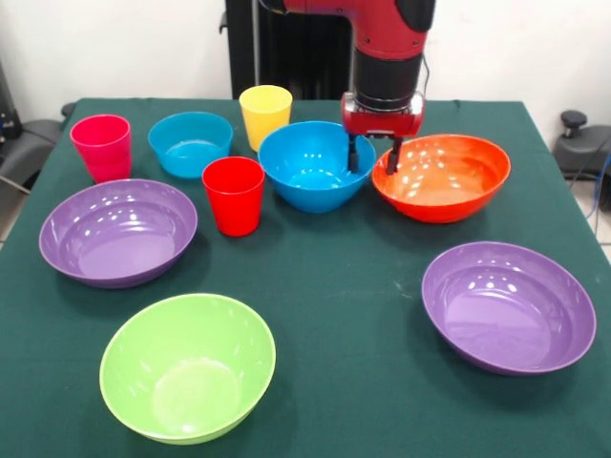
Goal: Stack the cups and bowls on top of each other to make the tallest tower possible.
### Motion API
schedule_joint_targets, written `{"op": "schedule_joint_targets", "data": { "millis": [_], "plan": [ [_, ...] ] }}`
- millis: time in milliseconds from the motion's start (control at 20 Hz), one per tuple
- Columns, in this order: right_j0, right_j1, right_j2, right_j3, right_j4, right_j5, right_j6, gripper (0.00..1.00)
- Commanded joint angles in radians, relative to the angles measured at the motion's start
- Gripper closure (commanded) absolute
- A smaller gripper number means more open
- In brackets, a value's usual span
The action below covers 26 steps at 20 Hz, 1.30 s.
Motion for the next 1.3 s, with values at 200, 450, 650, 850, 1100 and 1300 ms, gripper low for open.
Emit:
{"op": "schedule_joint_targets", "data": {
  "millis": [200, 450, 650, 850, 1100, 1300],
  "plan": [
    [0.005, 0.042, 0.052, 0.035, -0.034, -0.164, 0.179, 1.00],
    [0.007, 0.025, 0.056, 0.038, -0.027, -0.137, 0.163, 1.00],
    [0.010, 0.016, 0.058, 0.047, -0.016, -0.113, 0.160, 1.00],
    [0.011, -0.003, 0.061, 0.057, -0.012, -0.098, 0.160, 1.00],
    [0.014, -0.051, 0.069, 0.077, -0.001, -0.058, 0.160, 1.00],
    [0.031, -0.088, 0.063, 0.091, 0.015, -0.027, 0.166, 1.00]
  ]
}}
